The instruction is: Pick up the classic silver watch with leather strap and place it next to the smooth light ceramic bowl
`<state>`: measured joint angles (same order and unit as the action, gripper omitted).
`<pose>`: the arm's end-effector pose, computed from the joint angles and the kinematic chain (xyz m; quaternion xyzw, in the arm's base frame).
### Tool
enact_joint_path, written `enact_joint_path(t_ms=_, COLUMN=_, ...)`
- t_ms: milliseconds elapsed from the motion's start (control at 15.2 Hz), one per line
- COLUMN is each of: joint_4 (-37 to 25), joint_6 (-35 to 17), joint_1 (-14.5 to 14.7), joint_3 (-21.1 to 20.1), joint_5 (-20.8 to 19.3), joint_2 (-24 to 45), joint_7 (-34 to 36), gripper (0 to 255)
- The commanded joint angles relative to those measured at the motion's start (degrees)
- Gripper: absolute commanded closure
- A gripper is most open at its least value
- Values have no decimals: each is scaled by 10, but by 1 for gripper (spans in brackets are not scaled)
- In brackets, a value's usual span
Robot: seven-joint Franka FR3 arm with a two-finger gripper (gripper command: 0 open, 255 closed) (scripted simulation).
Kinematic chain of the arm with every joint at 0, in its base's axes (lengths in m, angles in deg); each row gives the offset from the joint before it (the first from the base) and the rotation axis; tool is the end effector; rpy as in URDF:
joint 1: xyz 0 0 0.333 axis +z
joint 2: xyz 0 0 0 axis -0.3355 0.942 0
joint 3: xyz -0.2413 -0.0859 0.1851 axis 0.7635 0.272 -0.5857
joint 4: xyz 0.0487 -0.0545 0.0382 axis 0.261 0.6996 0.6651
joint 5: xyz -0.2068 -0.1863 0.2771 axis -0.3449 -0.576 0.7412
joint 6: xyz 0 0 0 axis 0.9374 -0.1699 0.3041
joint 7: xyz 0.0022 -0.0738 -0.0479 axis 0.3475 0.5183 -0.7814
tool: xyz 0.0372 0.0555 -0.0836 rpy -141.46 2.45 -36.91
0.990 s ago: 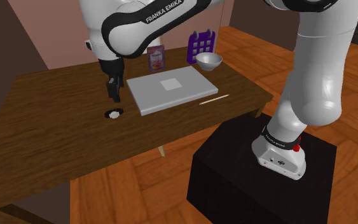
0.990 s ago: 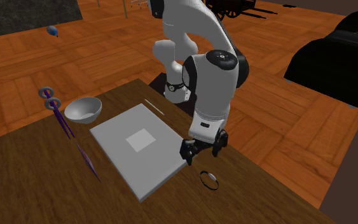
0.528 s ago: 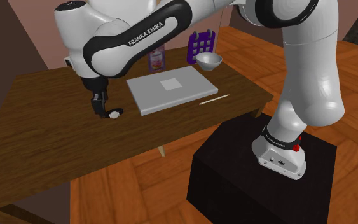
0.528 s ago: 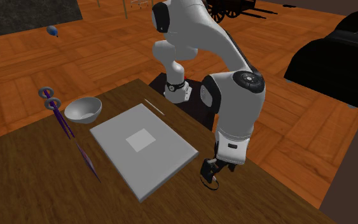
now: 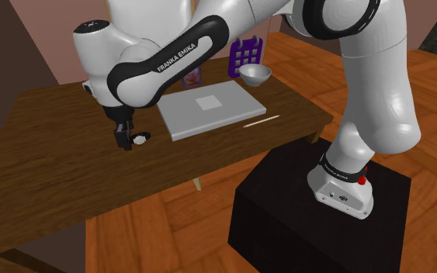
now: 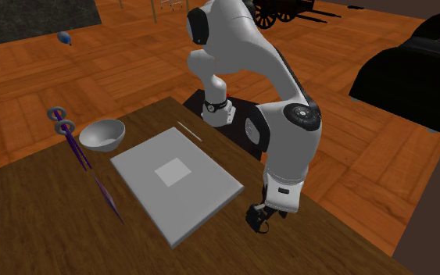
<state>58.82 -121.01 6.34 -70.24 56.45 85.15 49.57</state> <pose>0.5512 0.4321 0.3429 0.8905 0.4511 0.0545 0.0247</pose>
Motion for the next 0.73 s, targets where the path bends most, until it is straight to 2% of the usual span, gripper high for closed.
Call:
enact_joint_path(t_ms=0, joint_4=1, joint_6=-1, joint_1=0, joint_3=0, joint_5=0, joint_2=1, joint_7=0, gripper=0)
enact_joint_path(t_ms=264, joint_4=1, joint_6=-1, joint_1=0, joint_3=0, joint_5=0, joint_2=1, joint_7=0, gripper=0)
enact_joint_path(t_ms=330, joint_4=1, joint_6=-1, joint_1=0, joint_3=0, joint_5=0, joint_2=1, joint_7=0, gripper=255)
enact_joint_path(t_ms=660, joint_4=1, joint_6=-1, joint_1=0, joint_3=0, joint_5=0, joint_2=1, joint_7=0, gripper=255)
